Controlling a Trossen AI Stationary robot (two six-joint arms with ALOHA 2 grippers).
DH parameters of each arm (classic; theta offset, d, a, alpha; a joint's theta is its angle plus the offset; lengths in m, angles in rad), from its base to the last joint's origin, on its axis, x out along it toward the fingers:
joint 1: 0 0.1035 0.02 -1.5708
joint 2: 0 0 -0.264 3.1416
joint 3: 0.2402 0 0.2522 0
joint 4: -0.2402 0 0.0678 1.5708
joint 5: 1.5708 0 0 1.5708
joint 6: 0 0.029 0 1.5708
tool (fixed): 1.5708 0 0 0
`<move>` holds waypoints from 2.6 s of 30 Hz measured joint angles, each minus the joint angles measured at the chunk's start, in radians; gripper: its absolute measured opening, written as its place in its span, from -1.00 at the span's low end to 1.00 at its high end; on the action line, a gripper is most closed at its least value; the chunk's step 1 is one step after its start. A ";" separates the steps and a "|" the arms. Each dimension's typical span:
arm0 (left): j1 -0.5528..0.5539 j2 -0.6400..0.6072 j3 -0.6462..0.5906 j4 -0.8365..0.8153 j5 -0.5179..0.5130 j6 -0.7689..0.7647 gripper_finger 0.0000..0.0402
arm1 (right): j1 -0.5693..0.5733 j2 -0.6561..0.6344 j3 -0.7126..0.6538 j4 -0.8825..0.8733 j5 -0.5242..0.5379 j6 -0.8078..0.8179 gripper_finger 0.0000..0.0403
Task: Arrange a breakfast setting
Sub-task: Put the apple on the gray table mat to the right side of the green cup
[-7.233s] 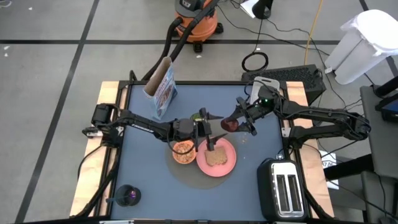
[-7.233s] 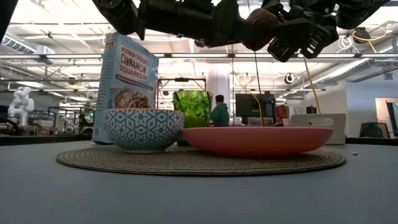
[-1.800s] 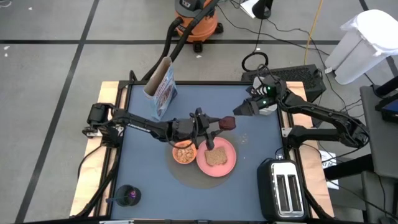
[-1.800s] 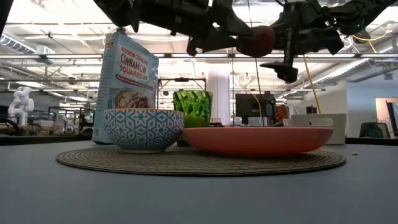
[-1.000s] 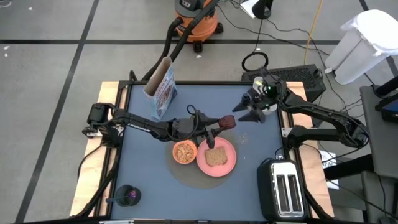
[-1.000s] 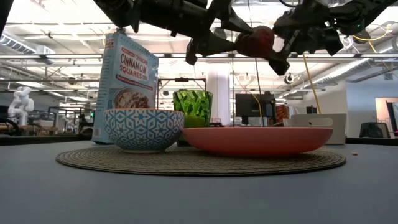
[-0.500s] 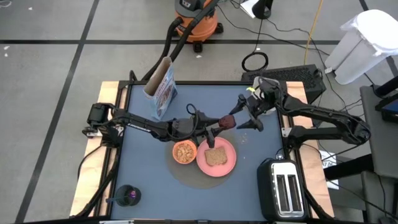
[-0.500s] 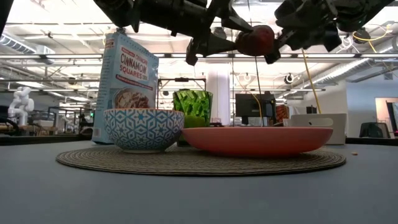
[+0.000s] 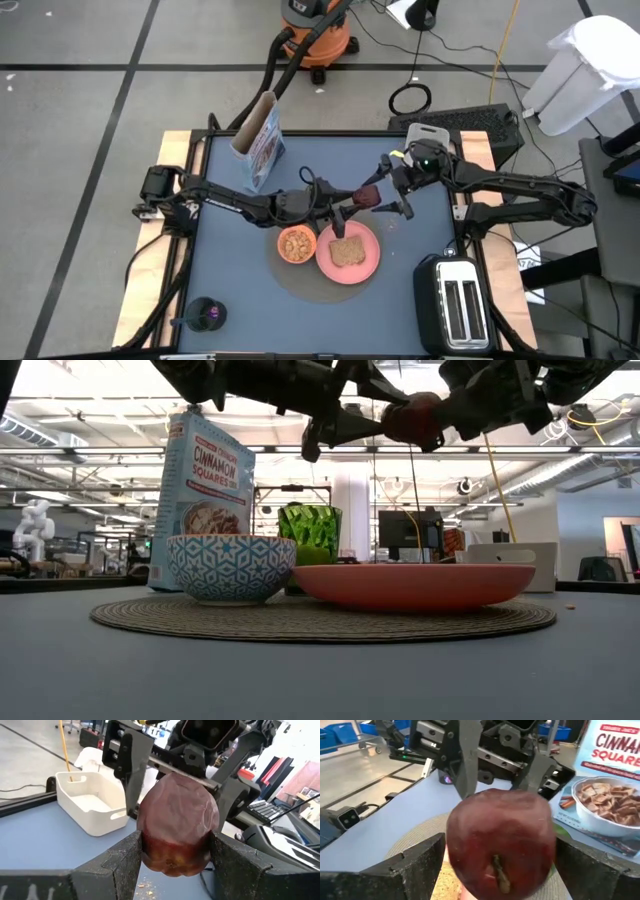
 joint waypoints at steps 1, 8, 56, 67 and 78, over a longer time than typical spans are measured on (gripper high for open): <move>0.000 0.000 0.000 0.003 0.000 0.000 0.13 | 0.003 0.000 0.000 0.000 0.000 -0.001 0.69; 0.000 0.000 0.000 0.002 0.003 -0.005 0.13 | 0.005 0.000 0.000 0.002 0.003 0.000 0.40; 0.011 0.000 0.000 -0.009 -0.042 -0.073 0.54 | 0.004 0.000 0.000 -0.002 0.023 0.087 0.26; 0.010 -0.020 0.000 -0.138 0.117 0.033 0.68 | 0.005 0.000 0.000 -0.033 0.026 0.257 0.26; 0.009 -0.271 0.000 -0.624 0.130 0.037 0.68 | 0.004 0.000 0.035 -0.159 0.112 0.293 0.26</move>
